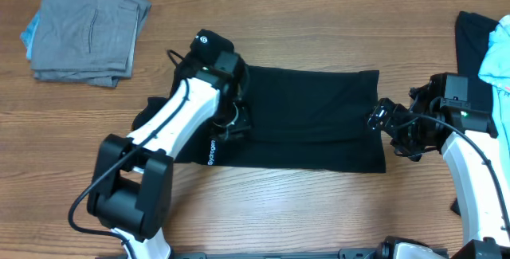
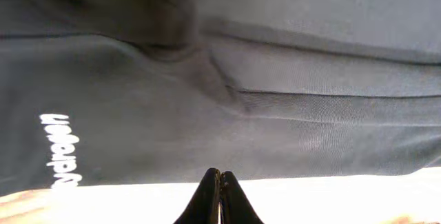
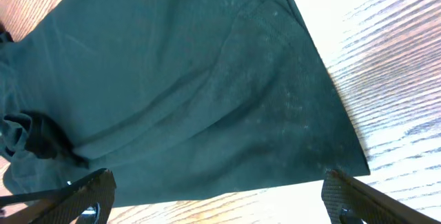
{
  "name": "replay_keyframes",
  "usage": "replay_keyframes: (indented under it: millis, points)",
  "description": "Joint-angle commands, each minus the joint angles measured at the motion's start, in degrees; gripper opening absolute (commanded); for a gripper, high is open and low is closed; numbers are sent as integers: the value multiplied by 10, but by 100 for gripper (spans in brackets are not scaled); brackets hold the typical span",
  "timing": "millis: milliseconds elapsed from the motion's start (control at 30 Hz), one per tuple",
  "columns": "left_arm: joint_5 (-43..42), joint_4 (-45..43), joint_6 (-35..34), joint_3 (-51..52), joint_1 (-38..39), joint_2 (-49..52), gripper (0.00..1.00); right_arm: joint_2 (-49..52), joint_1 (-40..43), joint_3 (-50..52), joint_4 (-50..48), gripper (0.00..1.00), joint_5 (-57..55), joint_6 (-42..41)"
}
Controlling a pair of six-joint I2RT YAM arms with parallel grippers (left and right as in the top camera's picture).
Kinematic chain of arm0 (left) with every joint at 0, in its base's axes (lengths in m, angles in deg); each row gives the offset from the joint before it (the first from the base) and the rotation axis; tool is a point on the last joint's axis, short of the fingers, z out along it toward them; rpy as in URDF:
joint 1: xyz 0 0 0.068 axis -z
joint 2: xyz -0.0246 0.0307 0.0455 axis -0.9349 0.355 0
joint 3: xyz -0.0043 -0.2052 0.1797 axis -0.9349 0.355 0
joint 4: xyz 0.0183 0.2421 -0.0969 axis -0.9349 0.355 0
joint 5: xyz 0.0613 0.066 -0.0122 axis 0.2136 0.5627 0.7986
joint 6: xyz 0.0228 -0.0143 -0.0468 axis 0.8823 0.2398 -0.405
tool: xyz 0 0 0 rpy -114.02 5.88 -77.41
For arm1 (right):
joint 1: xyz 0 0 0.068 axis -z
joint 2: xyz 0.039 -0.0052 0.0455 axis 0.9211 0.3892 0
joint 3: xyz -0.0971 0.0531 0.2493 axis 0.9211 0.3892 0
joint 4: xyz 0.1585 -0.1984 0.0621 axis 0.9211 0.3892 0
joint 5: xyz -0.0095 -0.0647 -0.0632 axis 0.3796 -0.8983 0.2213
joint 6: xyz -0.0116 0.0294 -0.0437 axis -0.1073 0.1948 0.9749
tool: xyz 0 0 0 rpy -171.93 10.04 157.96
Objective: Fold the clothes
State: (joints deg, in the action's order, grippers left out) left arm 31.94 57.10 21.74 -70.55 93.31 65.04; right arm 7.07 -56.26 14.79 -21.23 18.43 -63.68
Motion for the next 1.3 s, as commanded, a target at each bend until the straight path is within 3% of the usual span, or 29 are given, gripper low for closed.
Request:
replay_keyframes:
  millis: [0,400,667,933,1133,1233,1267]
  points:
    - [-8,-12,-27,7,10,26,4,-2,1,3,0,100,9,0]
    - [-23,-57,-33,7,9,125,4,-2,1,3,5,100,7,3]
    - [-18,-107,-21,-9,5,126,4,-2,1,3,5,100,0,5]
    - [-10,-41,15,-42,2,126,7,2,0,3,5,100,-2,5]
    - [84,43,14,-45,2,126,9,16,0,14,5,100,-1,5]
    - [111,55,14,-45,1,126,13,30,-7,23,-1,95,-1,5]
    - [113,57,14,-45,1,126,14,34,-11,25,-4,86,0,5]
